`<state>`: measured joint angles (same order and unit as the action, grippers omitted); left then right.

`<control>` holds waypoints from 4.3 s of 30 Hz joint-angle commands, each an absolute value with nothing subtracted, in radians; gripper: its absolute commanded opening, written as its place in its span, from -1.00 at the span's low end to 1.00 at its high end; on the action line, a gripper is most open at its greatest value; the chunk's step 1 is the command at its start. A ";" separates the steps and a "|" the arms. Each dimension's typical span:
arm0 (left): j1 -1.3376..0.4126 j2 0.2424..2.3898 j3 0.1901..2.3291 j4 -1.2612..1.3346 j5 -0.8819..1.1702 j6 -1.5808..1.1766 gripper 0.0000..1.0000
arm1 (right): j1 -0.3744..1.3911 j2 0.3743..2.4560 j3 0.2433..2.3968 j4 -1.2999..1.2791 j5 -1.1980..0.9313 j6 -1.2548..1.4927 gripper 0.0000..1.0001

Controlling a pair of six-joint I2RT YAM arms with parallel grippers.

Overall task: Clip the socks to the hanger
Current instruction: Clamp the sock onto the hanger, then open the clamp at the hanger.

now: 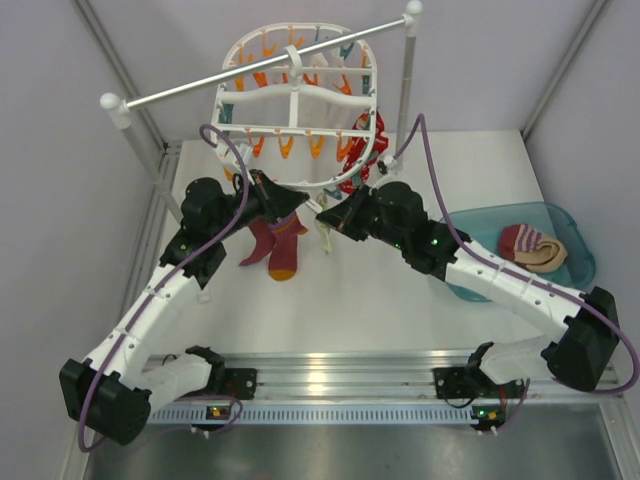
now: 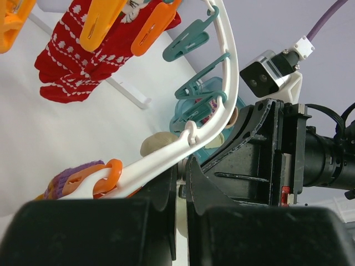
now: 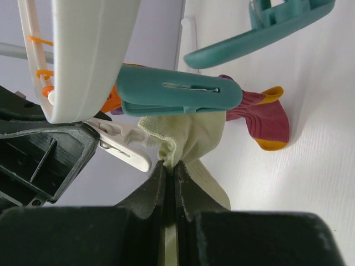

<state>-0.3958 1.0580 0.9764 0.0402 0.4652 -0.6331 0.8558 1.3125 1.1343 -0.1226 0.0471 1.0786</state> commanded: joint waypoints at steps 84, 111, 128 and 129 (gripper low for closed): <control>-0.241 0.980 0.976 -0.031 0.541 -0.566 -0.01 | 0.626 1.081 0.807 0.419 -0.234 -0.095 0.22; -0.193 1.019 1.009 -0.048 0.545 -0.554 0.00 | 0.471 1.350 0.962 0.664 -0.732 -0.006 0.32; -0.190 1.012 1.000 -0.045 0.538 -0.568 0.00 | 0.531 1.400 0.979 0.680 -0.701 0.064 -0.08; -0.190 1.012 0.999 -0.038 0.541 -0.572 0.00 | 0.534 1.407 0.988 0.669 -0.698 0.061 -0.08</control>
